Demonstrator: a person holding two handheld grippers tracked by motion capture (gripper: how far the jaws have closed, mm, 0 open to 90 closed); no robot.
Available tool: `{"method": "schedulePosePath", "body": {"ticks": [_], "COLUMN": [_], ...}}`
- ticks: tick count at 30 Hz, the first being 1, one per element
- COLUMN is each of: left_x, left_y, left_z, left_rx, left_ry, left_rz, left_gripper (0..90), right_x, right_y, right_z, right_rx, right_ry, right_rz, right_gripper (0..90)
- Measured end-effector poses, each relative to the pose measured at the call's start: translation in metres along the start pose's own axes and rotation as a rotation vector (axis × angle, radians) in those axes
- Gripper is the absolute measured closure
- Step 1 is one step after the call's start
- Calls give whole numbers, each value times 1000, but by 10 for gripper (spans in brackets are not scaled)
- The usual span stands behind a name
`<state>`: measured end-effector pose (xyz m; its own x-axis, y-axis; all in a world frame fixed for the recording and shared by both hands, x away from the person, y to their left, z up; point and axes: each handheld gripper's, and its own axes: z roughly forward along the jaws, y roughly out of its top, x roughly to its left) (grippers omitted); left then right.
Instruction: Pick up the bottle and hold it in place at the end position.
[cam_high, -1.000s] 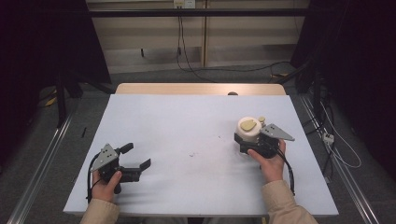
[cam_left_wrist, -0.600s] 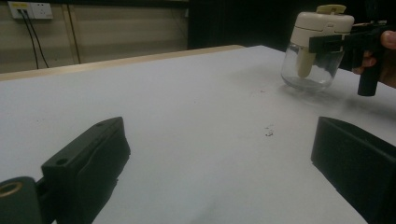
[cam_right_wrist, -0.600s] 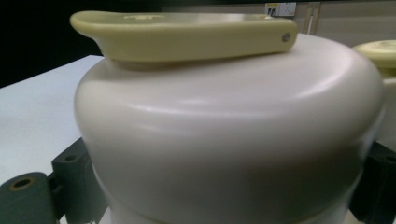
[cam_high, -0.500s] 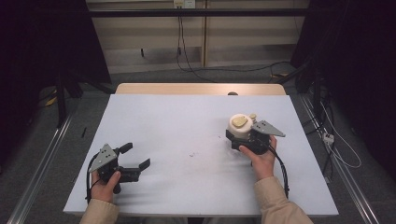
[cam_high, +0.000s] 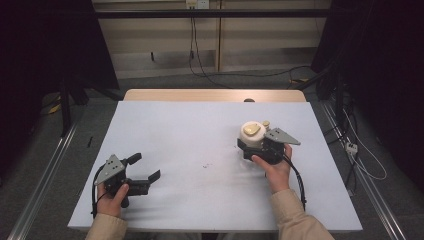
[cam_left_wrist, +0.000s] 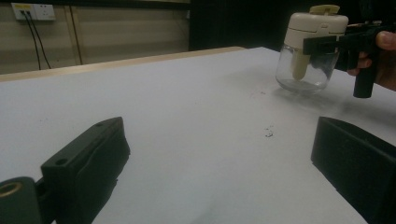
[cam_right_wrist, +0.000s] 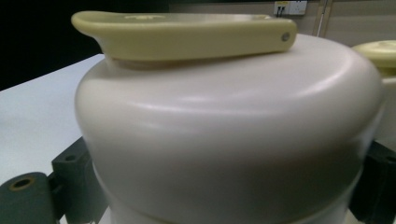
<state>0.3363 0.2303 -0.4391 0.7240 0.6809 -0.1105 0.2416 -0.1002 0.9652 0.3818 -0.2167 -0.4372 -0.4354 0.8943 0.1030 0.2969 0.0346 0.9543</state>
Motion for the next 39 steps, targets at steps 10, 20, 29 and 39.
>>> {"method": "schedulePosePath", "body": {"ticks": [10,20,29,39], "left_x": [0,1,0,0], "left_y": [0,0,0,0], "left_z": [0,-2,-2,-3], "left_rx": [3,-3,-5,-7], "left_ry": [-4,-1,-4,-5], "left_rz": [0,-2,-3,-5], "left_gripper": [35,35,35,35], "right_x": [5,17,23,28], "right_y": [2,5,5,8], "right_z": [7,21,31,40], "right_rx": [7,12,18,23], "right_ry": [16,38,54,60], "right_rz": [-7,-20,-23,-34], "right_gripper": [70,70,70,70]}}
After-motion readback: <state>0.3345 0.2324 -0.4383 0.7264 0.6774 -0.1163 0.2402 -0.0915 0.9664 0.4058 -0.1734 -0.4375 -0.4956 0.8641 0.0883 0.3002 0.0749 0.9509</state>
